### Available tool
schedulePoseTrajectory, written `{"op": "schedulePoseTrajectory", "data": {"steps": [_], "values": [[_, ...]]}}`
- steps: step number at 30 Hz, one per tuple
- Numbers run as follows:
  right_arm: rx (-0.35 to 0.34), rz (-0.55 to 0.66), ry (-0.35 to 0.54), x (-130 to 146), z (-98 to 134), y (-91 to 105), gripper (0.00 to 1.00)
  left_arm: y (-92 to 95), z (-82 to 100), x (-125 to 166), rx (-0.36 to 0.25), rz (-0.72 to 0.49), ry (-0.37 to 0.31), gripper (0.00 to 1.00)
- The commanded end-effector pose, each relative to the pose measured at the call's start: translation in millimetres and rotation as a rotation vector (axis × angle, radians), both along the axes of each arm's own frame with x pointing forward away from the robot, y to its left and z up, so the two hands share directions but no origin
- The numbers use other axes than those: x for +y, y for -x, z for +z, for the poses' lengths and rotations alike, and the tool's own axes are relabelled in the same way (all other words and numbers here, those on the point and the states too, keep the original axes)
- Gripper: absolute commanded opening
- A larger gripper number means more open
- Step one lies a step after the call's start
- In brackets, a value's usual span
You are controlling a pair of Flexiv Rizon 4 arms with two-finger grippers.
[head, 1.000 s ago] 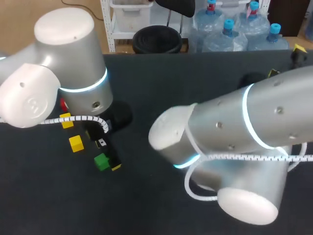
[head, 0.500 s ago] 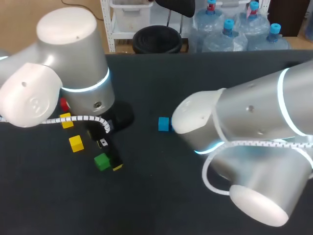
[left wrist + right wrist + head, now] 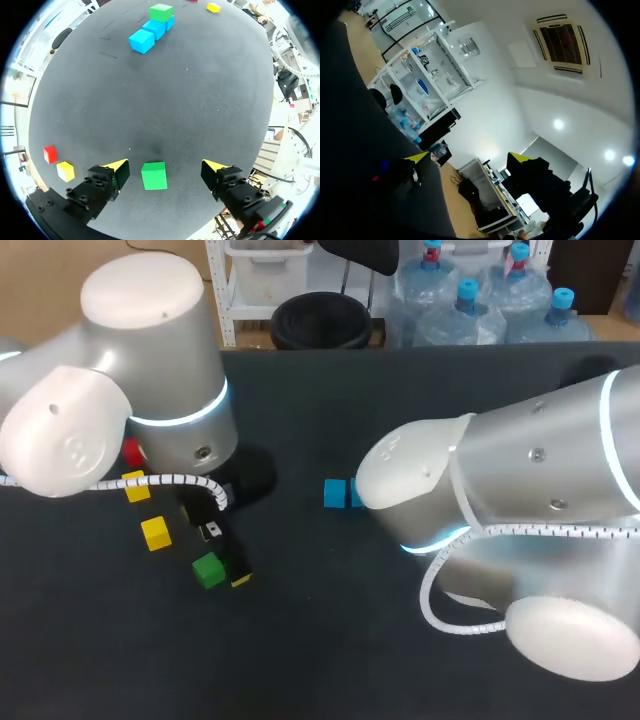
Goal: Place the blue cubes, place green cubes on the blue cubes, place the yellow cubes on the green cubes, then place the red cubes on the yellow cubes, and place purple cube on the red cubes.
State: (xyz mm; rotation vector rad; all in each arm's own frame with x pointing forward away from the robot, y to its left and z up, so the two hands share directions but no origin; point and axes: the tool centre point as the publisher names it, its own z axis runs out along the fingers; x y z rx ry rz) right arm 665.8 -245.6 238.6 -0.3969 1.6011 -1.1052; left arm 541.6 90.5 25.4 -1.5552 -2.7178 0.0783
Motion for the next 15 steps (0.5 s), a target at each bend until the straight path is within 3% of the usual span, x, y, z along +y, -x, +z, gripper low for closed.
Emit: {"op": "schedulePoseTrajectory", "data": {"steps": [1, 10, 15], "values": [[0.018, 0.068, -0.022, 19.6, -9.4, -27.1, 1.0, -0.9, 0.8, -2.9, 0.002, -0.004, -0.003, 0.95], [0.003, 0.178, -0.066, 44.0, 4.9, -99.1, 1.0, 0.8, 3.5, -2.8, 0.0, -0.008, -0.008, 0.95], [-0.026, 0.284, -0.072, 47.3, 16.8, -111.8, 1.0, 1.0, 4.9, -1.6, -0.002, -0.004, -0.01, 0.95]]}}
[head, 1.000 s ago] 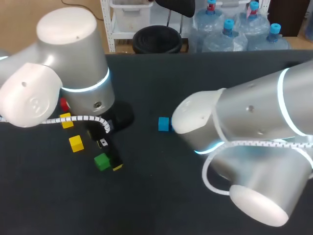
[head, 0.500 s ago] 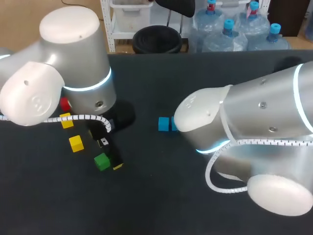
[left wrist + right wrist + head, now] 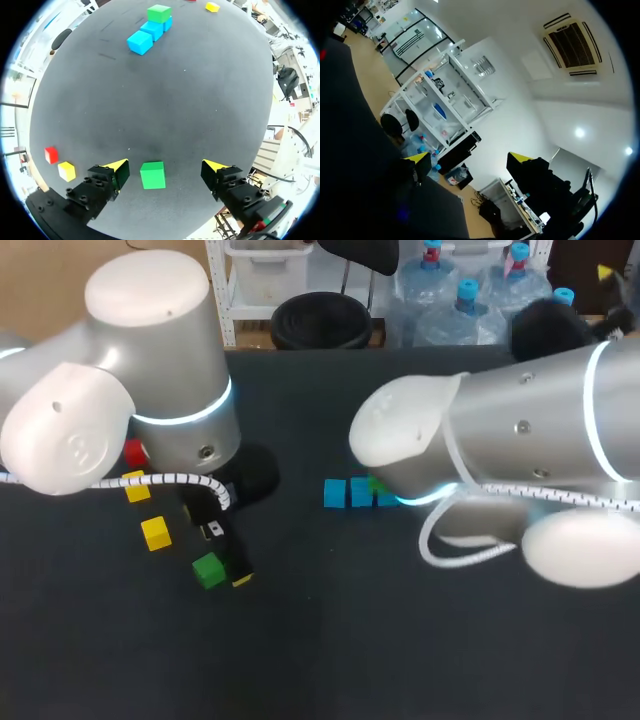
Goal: Place the blue cubes, place green cubes on the blue cubes, place the yellow cubes on the green cubes, then place the red cubes on the yellow cubes, and place purple cube on the red cubes.
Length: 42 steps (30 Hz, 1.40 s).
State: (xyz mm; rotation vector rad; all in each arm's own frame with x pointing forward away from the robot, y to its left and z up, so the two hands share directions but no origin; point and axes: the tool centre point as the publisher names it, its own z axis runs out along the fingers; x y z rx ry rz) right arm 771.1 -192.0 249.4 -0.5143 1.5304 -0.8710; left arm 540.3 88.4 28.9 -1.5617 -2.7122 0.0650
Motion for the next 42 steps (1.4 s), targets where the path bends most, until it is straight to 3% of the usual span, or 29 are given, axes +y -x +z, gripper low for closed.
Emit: {"op": "schedulePoseTrajectory", "data": {"steps": [1, 9, 17, 22, 25, 41, 42], "values": [[-0.018, 0.071, -0.003, -6.1, 10.5, -7.9, 1.0, -0.2, 1.3, 0.6, 0.001, 0.002, -0.002, 0.95], [-0.083, 0.114, 0.041, -30.0, 60.4, -9.5, 1.0, -0.5, 2.1, -2.1, 0.005, -0.006, -0.008, 0.95], [-0.046, 0.004, 0.175, -58.0, 95.7, -18.2, 1.0, -0.4, 2.6, -3.9, 0.005, -0.009, -0.011, 0.95], [-0.091, -0.062, 0.144, -65.9, 118.1, -6.7, 1.0, -0.2, 2.4, -4.7, 0.007, -0.006, -0.014, 0.94], [-0.116, -0.07, 0.072, -68.1, 123.5, 2.2, 1.0, -0.8, 2.9, -7.1, 0.006, -0.008, -0.014, 0.93], [-0.116, -0.07, 0.072, -68.1, 123.5, 2.2, 1.0, -2.1, 2.2, -5.8, 0.014, -0.006, -0.023, 0.91], [-0.142, -0.051, 0.052, -52.5, 117.1, 4.2, 1.0, -1.8, 1.6, -7.2, 0.014, -0.016, -0.027, 0.91]]}}
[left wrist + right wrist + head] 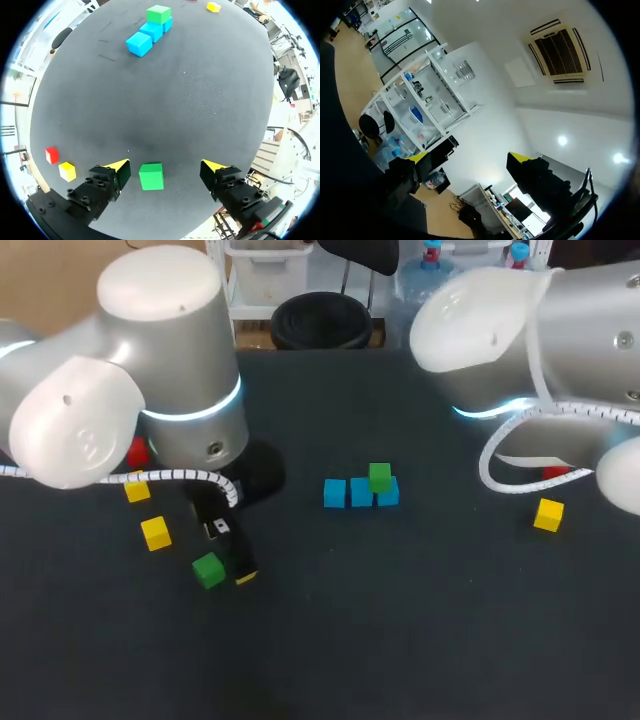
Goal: Place the blue cubes, place green cubes on the blue cubes, place the yellow cubes on the green cubes, then place the red cubes on the yellow cubes, and place purple cube on the red cubes.
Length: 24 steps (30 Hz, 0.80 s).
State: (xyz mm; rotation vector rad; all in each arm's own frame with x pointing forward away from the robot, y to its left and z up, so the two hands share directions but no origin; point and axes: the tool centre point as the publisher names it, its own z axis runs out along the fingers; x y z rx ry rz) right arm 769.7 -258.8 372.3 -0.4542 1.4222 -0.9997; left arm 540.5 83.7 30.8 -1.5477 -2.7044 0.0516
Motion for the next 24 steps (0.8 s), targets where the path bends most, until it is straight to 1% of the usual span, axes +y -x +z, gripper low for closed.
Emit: {"op": "schedulePoseTrajectory", "data": {"steps": [1, 3, 5, 6, 9, 12, 13, 14, 17, 20, 22, 23, 24], "values": [[-0.026, 0.075, -0.076, 29.1, -3.9, 2.1, 1.0, -1.5, -0.4, -3.6, 0.004, -0.027, -0.014, 0.91], [-0.116, 0.158, -0.136, 44.0, 17.0, -1.1, 1.0, -1.5, 2.9, -4.8, -0.005, -0.029, -0.009, 0.91], [-0.169, 0.224, -0.072, 44.6, 32.5, -5.0, 1.0, -1.1, 4.9, -4.1, -0.011, -0.026, -0.004, 0.91], [-0.191, 0.245, -0.078, 40.8, 40.7, -6.2, 1.0, -0.7, 5.1, -3.7, -0.013, -0.025, -0.001, 0.92], [-0.249, 0.274, -0.104, 19.9, 64.5, -8.5, 1.0, 0.2, 2.8, -1.3, -0.014, -0.016, 0.003, 0.92], [-0.31, 0.272, -0.218, -12.6, 90.4, -5.2, 1.0, 0.8, 2.0, -1.5, -0.014, -0.011, 0.006, 0.91], [-0.334, 0.275, -0.268, -24.7, 99.1, -2.2, 1.0, 1.5, 1.9, -2.6, -0.013, -0.012, 0.007, 0.91], [-0.342, 0.289, -0.311, -36.3, 107.4, 3.2, 1.0, 1.8, 1.8, -3.2, -0.013, -0.014, 0.008, 0.91], [-0.378, 0.339, -0.294, -58.0, 123.1, 18.6, 1.0, 1.5, 1.6, -3.5, -0.01, -0.022, 0.003, 0.91], [-0.425, 0.371, -0.284, -72.9, 141.2, 32.2, 1.0, -1.5, 2.1, -2.6, -0.011, -0.023, -0.004, 0.92], [-0.47, 0.353, -0.271, -83.3, 151.5, 36.0, 1.0, -3.5, 2.9, -2.5, -0.014, -0.022, -0.007, 0.91], [-0.483, 0.323, -0.26, -91.2, 154.0, 35.4, 1.0, -4.1, 3.1, -2.7, -0.014, -0.022, -0.008, 0.91], [-0.508, 0.27, -0.229, -100.3, 156.4, 33.1, 1.0, -4.6, 3.5, -3.3, -0.015, -0.022, -0.008, 0.91]]}}
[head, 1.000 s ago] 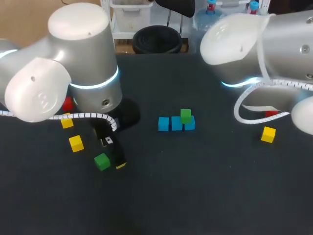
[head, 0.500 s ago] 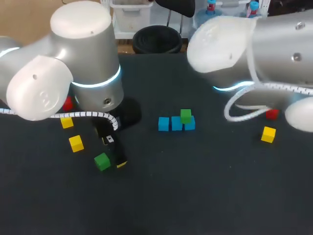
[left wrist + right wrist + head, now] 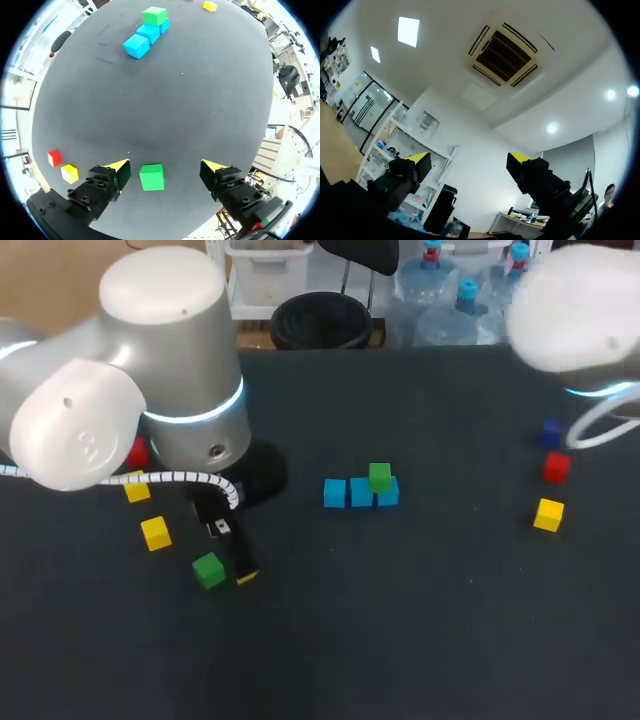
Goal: Place the blue cubes, place green cubes on the blue cubes, place the yellow cubes on the green cubes, then place the red cubes on the yellow cubes, and place purple cube on the red cubes.
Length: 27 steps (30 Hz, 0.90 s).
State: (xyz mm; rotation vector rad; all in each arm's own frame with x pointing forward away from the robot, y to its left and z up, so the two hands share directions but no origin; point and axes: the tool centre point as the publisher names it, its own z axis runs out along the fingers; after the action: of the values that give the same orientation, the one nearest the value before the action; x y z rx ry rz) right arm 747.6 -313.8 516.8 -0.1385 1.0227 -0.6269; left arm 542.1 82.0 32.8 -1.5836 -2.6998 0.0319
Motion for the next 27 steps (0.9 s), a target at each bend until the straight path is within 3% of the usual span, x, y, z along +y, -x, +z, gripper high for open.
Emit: {"op": "schedulePoseTrajectory", "data": {"steps": [1, 6, 10, 15, 20, 22, 27], "values": [[-0.039, -0.038, 0.072, -55.1, 13.7, 8.3, 1.0, -3.4, 1.8, -2.2, 0.003, 0.0, -0.005, 0.91], [-0.086, -0.258, 0.12, -95.7, 27.5, -6.8, 1.0, -3.4, 2.3, -4.0, -0.001, -0.001, -0.005, 0.91], [-0.173, -0.37, 0.294, -107.5, 44.4, -22.4, 1.0, -2.5, 2.0, -3.3, -0.001, 0.002, -0.008, 0.92], [-0.272, -0.463, 0.578, -96.8, 56.1, -41.9, 1.0, -1.9, 2.2, -0.2, -0.002, 0.013, -0.008, 0.91], [-0.314, -0.508, 0.548, -88.5, 68.8, -56.6, 1.0, -1.5, 1.2, 1.5, 0.0, 0.02, -0.008, 0.91], [-0.33, -0.541, 0.496, -87.3, 74.8, -59.2, 1.0, -1.8, 0.8, 2.4, 0.001, 0.021, -0.008, 0.91], [-0.405, -0.565, 0.459, -80.3, 95.3, -61.3, 1.0, -2.4, 0.1, 4.0, 0.004, 0.024, -0.01, 0.91]]}}
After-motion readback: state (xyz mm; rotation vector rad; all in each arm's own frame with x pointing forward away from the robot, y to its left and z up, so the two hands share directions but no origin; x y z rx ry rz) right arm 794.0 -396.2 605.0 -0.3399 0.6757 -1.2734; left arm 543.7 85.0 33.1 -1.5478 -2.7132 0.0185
